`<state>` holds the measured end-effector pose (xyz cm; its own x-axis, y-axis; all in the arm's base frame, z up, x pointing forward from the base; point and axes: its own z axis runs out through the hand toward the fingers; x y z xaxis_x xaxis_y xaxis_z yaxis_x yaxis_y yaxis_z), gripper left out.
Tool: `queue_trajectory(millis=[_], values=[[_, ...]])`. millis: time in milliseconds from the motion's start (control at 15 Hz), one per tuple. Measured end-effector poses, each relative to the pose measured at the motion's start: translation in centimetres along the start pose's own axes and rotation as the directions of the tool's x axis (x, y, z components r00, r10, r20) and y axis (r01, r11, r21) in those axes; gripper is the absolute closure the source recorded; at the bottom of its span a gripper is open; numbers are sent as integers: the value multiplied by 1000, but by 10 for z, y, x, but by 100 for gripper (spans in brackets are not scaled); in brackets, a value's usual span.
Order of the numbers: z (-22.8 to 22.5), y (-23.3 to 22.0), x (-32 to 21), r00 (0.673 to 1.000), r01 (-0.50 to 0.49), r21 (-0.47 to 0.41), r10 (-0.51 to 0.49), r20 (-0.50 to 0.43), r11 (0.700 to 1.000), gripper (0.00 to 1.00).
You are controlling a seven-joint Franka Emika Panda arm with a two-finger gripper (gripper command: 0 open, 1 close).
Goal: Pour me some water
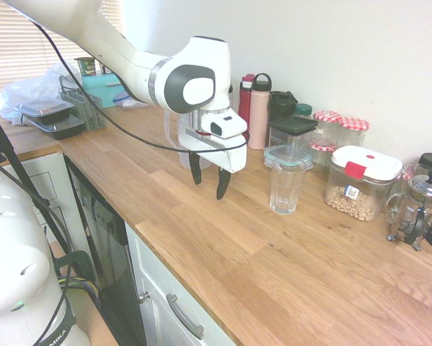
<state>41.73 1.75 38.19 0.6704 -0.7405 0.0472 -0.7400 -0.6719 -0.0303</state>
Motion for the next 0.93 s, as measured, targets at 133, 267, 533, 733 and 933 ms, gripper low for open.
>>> queue_trajectory(millis=[133,267,533,733,933], values=[[2,-1,-1,1000,3,-4,-3,4,1000,0],[-1,-7,-11,1000,-21,-7,21,-3,1000,0],[-44,-29,-70,995,-84,20,85,-56,996,0],[-67,-53,-134,985,-101,64,109,-134,993,0],[-83,-81,-190,976,-64,110,86,-202,992,0]])
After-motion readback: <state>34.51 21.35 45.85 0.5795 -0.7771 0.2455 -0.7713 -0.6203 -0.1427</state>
